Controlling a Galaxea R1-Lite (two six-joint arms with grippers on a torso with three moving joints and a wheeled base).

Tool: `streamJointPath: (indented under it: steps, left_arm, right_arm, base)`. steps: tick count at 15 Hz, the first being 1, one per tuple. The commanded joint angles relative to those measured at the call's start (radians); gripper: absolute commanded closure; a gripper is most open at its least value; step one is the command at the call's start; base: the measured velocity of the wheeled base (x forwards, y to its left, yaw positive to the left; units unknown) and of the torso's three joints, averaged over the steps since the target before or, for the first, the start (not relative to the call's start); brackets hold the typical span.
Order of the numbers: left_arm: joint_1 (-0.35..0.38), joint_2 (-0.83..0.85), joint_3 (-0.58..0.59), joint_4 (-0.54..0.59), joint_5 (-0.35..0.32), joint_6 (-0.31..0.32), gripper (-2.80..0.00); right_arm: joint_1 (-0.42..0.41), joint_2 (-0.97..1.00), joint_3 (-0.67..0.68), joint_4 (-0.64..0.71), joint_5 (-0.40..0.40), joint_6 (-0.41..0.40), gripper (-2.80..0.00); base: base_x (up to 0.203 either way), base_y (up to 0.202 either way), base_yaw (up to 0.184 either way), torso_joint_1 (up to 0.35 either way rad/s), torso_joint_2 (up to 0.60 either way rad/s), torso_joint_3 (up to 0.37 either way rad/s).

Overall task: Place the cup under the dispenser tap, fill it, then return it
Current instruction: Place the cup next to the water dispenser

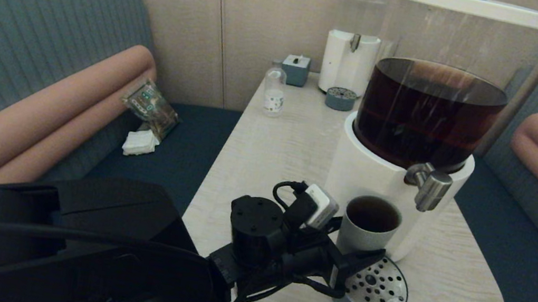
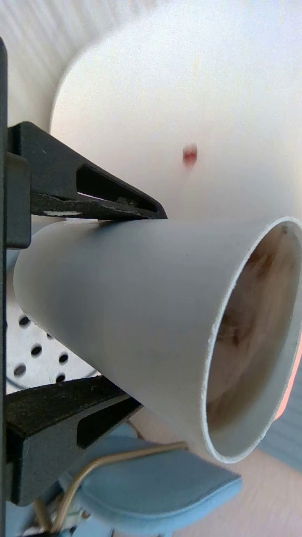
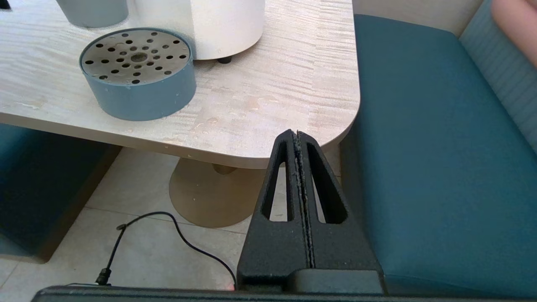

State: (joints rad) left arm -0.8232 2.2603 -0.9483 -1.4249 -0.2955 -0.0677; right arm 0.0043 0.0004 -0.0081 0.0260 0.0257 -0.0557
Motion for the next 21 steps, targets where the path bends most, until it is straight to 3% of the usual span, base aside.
streamJointPath:
  steps: [1, 21]
  left_arm:
    - [0.015, -0.019, 0.015, -0.012, -0.002, -0.001, 0.0]
    - [0.163, -0.074, 0.037, -0.021, -0.008, 0.002, 0.0]
  right_arm:
    - [0.0, 0.0, 0.0, 0.0, 0.0, 0.0, 0.0]
    - [0.0, 0.0, 0.0, 0.0, 0.0, 0.0, 0.0]
  base:
    - [0.0, 0.0, 0.0, 0.0, 0.0, 0.0]
    - [0.0, 0.0, 0.0, 0.0, 0.0, 0.0]
